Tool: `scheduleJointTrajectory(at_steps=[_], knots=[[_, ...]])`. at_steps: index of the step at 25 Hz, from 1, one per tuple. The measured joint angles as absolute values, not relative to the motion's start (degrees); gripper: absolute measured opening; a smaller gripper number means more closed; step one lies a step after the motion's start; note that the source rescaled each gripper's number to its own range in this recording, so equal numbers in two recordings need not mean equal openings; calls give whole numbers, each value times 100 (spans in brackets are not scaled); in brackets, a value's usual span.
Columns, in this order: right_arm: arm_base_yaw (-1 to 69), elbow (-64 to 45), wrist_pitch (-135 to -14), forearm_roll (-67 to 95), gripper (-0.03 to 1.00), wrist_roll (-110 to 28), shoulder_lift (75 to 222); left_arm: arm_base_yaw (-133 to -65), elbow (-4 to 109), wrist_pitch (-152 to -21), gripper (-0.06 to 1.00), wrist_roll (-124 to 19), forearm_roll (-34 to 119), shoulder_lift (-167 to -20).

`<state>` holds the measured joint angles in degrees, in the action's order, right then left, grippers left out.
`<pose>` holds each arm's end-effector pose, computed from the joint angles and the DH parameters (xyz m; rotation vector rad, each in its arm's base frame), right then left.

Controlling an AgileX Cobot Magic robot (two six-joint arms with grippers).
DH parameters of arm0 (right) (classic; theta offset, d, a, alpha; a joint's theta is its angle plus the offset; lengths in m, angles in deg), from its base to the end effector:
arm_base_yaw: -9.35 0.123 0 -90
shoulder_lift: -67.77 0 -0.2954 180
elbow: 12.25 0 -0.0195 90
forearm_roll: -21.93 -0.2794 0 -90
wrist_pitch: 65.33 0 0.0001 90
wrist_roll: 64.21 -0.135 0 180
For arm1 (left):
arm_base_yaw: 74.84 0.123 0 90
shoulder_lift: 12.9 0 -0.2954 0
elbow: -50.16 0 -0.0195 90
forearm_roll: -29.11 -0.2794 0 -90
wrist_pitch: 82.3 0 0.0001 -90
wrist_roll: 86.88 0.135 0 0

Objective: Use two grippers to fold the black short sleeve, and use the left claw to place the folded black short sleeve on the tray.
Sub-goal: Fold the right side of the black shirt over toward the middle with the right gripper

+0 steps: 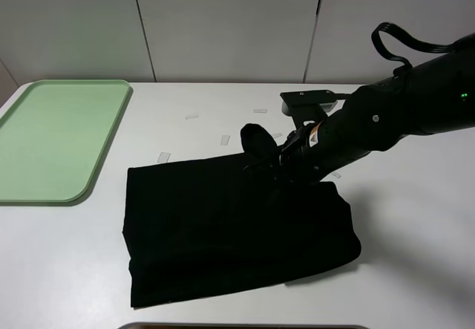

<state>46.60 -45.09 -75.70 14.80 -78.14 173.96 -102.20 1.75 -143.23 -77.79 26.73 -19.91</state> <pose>0.2760 0.2137 0.0924 -0.3851 2.6307 0.3806 0.0437 -0.0171 0.2738 0.6336 1.9321 -0.1513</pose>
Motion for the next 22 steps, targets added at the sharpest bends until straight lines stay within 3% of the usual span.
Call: scheduleJointTrajectory(at_steps=[3, 5, 10, 12, 14, 16, 17, 22], knots=[[4660, -4509, -7532, 1386, 1, -7814, 17396, -10220, 175, -14323, 100, -7779, 2673, -1991], [4660, -4509, -7528, 1187, 8, -7819, 17396, -10220, 175, -14323, 100, -7779, 2673, -1991], [4911, -4509, -7391, 795, 78, -7819, 17396, -10220, 175, -14323, 100, -7779, 2673, -1991], [5032, -4509, -7209, 594, 92, -7819, 17396, -10220, 175, -14323, 100, -7779, 2673, -1991], [5132, -4502, -7107, 229, 97, -7819, 17396, -10220, 175, -14323, 100, -7779, 2673, -1991], [5171, -4496, -7100, -122, 94, -7819, 17396, -10220, 175, -14323, 100, -7779, 2673, -1991], [5172, -4496, -7156, -290, 86, -7819, 17396, -10220, 175, -14323, 100, -7779, 2673, -1991], [5172, -4496, -7610, -498, 31, -7779, 17384, -10220, 175, -14323, 100, -7779, 2673, -1991]])
